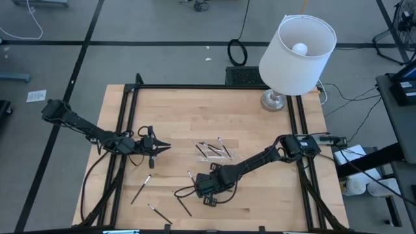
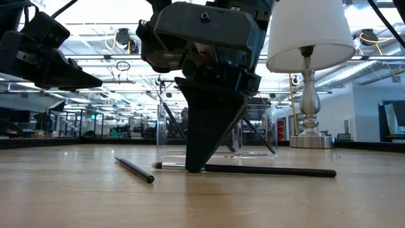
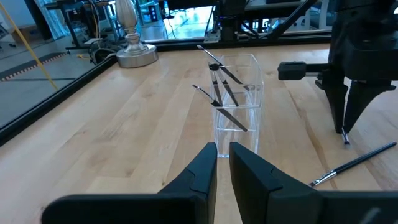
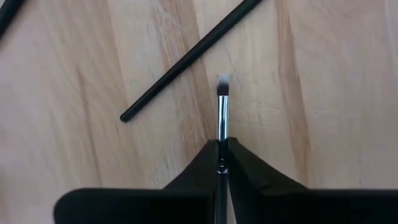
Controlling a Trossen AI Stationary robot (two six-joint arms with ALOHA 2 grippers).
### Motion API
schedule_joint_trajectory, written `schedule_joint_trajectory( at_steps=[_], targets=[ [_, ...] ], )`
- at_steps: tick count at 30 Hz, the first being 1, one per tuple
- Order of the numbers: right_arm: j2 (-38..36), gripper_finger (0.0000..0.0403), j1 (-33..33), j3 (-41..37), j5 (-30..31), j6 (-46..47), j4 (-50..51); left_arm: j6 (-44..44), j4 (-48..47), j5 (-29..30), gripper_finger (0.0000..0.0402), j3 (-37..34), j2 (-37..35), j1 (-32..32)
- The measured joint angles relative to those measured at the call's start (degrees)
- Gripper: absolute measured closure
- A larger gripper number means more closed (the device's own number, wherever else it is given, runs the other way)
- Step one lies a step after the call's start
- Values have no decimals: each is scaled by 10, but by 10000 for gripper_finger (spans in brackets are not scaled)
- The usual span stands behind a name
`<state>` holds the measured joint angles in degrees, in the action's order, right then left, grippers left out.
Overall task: Pick & Place Makeup Supplies
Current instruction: Put the makeup brush into the transparent organizer
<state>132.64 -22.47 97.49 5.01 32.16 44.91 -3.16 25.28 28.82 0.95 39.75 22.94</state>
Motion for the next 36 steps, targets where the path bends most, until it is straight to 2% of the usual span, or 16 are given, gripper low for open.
schedule_joint_trajectory(
  at_steps=[13,26,36],
  targets=[
    [0,401,-1,-1,-7,41,-26,-2,0,0,350,0,0,0],
    [-3,402,-3,-2,-4,43,-47,-1,0,0,350,0,0,0],
    [-33,403,-3,0,23,47,-58,-1,0,0,350,0,0,0]
  ],
)
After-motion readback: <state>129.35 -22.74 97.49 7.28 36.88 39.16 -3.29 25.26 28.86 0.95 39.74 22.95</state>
